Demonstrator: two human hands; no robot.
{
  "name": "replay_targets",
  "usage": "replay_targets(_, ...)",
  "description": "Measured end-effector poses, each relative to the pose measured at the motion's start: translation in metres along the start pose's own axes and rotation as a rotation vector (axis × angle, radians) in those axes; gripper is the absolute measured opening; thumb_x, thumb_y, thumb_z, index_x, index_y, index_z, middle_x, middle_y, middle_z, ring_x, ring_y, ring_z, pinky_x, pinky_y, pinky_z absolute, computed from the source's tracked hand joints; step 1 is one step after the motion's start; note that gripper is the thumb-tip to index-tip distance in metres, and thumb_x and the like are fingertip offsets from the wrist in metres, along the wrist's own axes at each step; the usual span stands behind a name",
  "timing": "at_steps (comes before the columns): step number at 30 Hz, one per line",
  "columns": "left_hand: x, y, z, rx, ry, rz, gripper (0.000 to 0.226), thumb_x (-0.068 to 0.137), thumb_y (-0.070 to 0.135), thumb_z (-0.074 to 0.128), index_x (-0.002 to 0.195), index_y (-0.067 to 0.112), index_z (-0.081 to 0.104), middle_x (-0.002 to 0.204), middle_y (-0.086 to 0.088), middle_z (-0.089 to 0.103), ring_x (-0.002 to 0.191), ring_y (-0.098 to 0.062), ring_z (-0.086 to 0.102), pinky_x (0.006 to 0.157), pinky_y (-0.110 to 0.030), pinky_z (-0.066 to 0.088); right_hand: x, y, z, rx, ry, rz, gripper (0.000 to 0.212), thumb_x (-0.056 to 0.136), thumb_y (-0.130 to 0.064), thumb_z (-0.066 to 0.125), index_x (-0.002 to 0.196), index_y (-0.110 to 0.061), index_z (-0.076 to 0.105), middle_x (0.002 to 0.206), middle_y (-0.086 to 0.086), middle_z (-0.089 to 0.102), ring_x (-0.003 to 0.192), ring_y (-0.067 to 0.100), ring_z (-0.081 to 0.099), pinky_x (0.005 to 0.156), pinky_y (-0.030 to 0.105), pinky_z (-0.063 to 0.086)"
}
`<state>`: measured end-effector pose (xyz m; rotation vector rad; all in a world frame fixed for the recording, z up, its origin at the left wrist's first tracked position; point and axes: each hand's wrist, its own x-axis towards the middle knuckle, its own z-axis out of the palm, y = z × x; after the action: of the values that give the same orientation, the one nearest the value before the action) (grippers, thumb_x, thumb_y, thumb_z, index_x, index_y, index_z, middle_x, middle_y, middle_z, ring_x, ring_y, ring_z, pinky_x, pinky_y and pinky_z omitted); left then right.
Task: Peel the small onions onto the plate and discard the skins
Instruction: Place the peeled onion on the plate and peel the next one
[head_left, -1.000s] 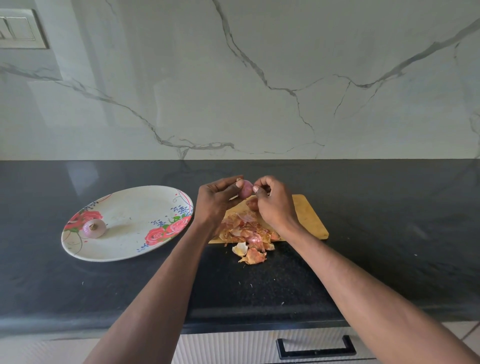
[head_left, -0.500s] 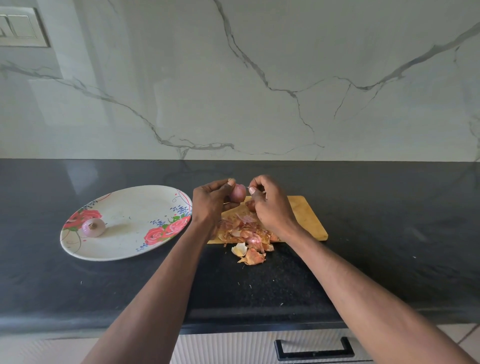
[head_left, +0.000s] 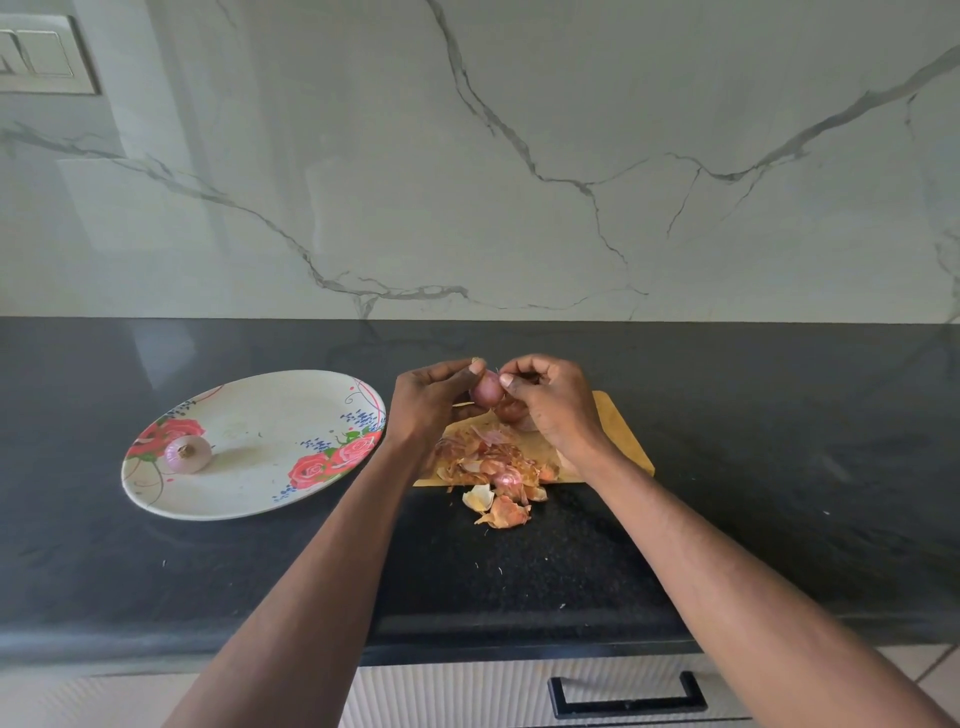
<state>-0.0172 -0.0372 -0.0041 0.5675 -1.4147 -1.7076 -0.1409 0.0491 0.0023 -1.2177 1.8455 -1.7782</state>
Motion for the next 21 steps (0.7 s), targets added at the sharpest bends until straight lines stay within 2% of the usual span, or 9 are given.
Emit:
replay_targets(3, -0.0011, 0.0009, 0.0011, -0.008, -0.015, -0.003, 0.011, 0.093, 0.014, 0.068, 0.097, 0.006, 0.075, 0.086, -0.01, 0.077, 0.079, -0.02, 0.073, 0.068, -0.027, 0.059, 0.0018, 0.0017, 0.0021, -0.103, -0.029, 0.008, 0.01, 0.099, -0.012, 0.061, 0.093, -0.014, 0.069, 0.085, 0.005, 0.071, 0.072, 0.013, 0.065, 0.067, 0.035, 0.056)
replay_targets(6, -0.002, 0.0011, 0.001, -0.003, -0.041, -0.01, 0.012, 0.095, 0.014, 0.066, 0.096, 0.006, 0.075, 0.085, -0.009, 0.076, 0.079, -0.018, 0.073, 0.069, -0.026, 0.059, 0.0029, 0.0024, 0.0045, -0.239, -0.053, -0.022, 0.013, 0.103, -0.017, 0.052, 0.094, -0.017, 0.062, 0.085, 0.0, 0.065, 0.074, 0.012, 0.058, 0.067, 0.032, 0.047)
replay_targets(10, 0.0005, -0.0004, 0.0, -0.004, -0.016, 0.019, 0.014, 0.097, 0.014, 0.064, 0.093, 0.009, 0.076, 0.087, -0.009, 0.077, 0.083, -0.021, 0.072, 0.075, -0.031, 0.061, 0.0032, 0.0029, 0.0064, -0.16, -0.095, 0.028, 0.018, 0.104, -0.017, 0.049, 0.089, -0.021, 0.059, 0.078, 0.003, 0.063, 0.072, 0.019, 0.059, 0.07, 0.042, 0.051)
replay_targets(13, 0.0033, -0.0002, -0.0025, -0.022, 0.016, 0.034, 0.014, 0.098, 0.014, 0.063, 0.094, 0.011, 0.075, 0.089, -0.006, 0.077, 0.087, -0.021, 0.072, 0.081, -0.034, 0.061, -0.0001, -0.0021, 0.0053, 0.016, -0.103, 0.09, 0.017, 0.099, -0.012, 0.053, 0.085, -0.013, 0.062, 0.071, 0.009, 0.061, 0.066, 0.02, 0.058, 0.062, 0.036, 0.048)
replay_targets(16, 0.0043, -0.0005, -0.0044, -0.017, 0.023, 0.03, 0.013, 0.097, 0.016, 0.063, 0.098, 0.011, 0.075, 0.094, -0.009, 0.077, 0.09, -0.022, 0.071, 0.084, -0.034, 0.06, -0.0028, -0.0035, 0.0023, 0.028, -0.015, 0.043, 0.021, 0.092, -0.018, 0.065, 0.076, -0.005, 0.062, 0.063, 0.007, 0.059, 0.058, 0.015, 0.058, 0.057, 0.03, 0.048)
replay_targets(19, 0.0037, -0.0003, -0.0035, -0.023, -0.013, 0.032, 0.013, 0.097, 0.014, 0.064, 0.097, 0.009, 0.076, 0.094, -0.013, 0.076, 0.089, -0.024, 0.069, 0.086, -0.036, 0.06, -0.0031, -0.0028, 0.0014, 0.058, 0.021, 0.002, 0.014, 0.086, -0.01, 0.076, 0.093, -0.008, 0.064, 0.079, 0.006, 0.063, 0.066, 0.005, 0.061, 0.056, 0.02, 0.051)
replay_targets(21, 0.0037, -0.0004, -0.0029, -0.038, -0.028, 0.031, 0.012, 0.096, 0.012, 0.065, 0.098, 0.008, 0.076, 0.094, -0.015, 0.075, 0.09, -0.026, 0.069, 0.086, -0.036, 0.06, -0.0023, -0.0023, 0.0014, 0.103, -0.012, 0.019, 0.02, 0.087, -0.007, 0.075, 0.105, -0.01, 0.068, 0.093, 0.01, 0.07, 0.074, 0.009, 0.065, 0.063, 0.026, 0.058)
